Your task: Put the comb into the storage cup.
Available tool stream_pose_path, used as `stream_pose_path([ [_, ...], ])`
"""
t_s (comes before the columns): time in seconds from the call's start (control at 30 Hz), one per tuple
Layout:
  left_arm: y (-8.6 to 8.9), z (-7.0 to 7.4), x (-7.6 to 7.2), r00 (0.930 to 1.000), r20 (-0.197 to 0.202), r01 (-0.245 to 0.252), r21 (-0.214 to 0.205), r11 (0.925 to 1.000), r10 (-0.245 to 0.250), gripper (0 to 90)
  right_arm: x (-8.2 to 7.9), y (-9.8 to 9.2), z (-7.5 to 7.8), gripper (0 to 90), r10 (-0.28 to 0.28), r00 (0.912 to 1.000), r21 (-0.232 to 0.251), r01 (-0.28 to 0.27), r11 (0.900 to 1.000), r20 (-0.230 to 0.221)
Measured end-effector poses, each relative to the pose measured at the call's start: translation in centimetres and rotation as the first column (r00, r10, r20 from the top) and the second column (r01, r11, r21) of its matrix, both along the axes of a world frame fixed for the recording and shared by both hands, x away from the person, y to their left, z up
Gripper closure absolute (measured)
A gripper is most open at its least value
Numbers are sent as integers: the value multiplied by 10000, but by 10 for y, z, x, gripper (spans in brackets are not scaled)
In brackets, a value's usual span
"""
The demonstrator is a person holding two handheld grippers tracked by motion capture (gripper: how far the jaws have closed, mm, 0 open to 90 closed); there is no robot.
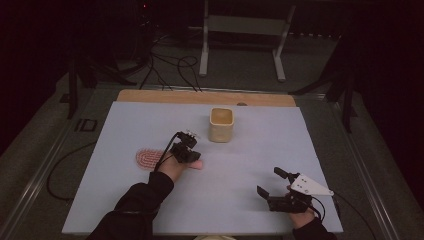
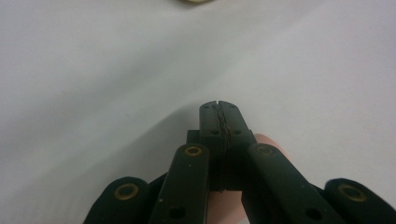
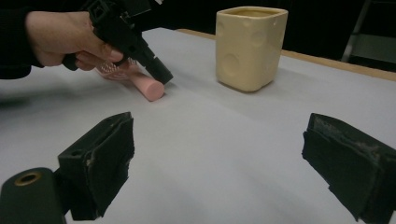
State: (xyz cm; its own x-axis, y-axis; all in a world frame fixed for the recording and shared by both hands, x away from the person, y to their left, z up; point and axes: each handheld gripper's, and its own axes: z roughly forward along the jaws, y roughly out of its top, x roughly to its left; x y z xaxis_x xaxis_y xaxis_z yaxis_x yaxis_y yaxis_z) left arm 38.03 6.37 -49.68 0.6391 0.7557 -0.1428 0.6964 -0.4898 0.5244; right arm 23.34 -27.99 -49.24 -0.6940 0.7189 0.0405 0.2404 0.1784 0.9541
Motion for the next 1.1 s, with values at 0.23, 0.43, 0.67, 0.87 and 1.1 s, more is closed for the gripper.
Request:
stream_pose_path([
  [0.23, -1, -2, -14, 9995, 16, 319, 60, 9995, -320, 900, 0, 0, 0, 90, -22, 10000, 15, 22, 10000, 6],
  [0.43, 2, -2, -25, 9989, -52, 466, -32, 9989, -466, 900, 0, 0, 1, 90, -8, 10000, 26, 8, 10000, 35],
  [0.67, 3, -1, -37, 9971, -73, 764, 89, 9970, -763, 900, 0, 1, 0, 90, 12, 10000, 16, -12, 10000, 28],
  [0.87, 8, 0, -49, 9948, -179, 1002, 108, 9949, -1000, 900, 0, 1, 0, 90, 8, 10000, 39, -7, 10000, -37],
  [1.1, 17, 1, -61, 9935, -251, 1113, 5, 9938, -1113, 900, 0, 1, 0, 90, -7, 10000, 35, 7, 10000, -16],
])
